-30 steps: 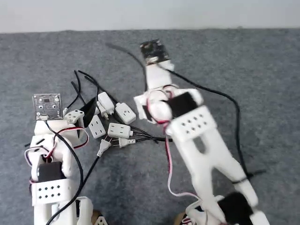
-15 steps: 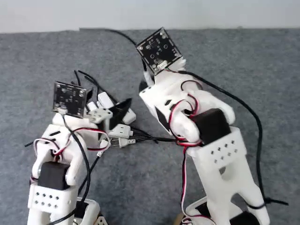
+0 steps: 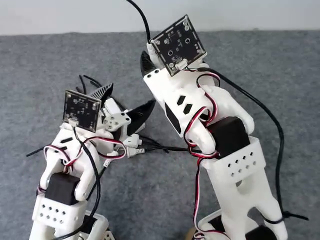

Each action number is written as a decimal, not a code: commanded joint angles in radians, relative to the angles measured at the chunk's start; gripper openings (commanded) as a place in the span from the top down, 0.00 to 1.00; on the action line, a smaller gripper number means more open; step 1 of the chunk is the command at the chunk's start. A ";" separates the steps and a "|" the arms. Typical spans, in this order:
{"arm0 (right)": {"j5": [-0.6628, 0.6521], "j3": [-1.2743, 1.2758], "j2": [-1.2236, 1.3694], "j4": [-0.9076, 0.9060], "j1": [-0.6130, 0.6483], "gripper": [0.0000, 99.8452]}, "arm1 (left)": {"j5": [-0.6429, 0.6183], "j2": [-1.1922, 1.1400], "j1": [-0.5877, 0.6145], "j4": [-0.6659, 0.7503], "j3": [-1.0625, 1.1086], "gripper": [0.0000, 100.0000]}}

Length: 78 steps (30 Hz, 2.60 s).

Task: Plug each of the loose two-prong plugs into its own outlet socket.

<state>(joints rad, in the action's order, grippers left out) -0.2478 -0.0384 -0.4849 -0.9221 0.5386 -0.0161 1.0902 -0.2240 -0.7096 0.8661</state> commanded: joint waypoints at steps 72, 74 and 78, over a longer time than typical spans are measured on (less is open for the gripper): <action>-0.261 0.382 0.128 -0.147 0.116 0.99 | 0.060 0.003 0.583 0.219 0.286 0.64; -0.325 0.316 0.223 -0.162 0.116 0.99 | 0.097 0.005 0.585 0.219 0.285 0.64; -0.374 0.158 0.407 -0.182 0.124 0.99 | 0.104 0.005 0.585 0.215 0.288 0.64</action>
<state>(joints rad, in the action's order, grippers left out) -0.5854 0.2685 -0.1642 -1.0955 0.6506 0.0683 1.0902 0.3560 -0.4887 1.1792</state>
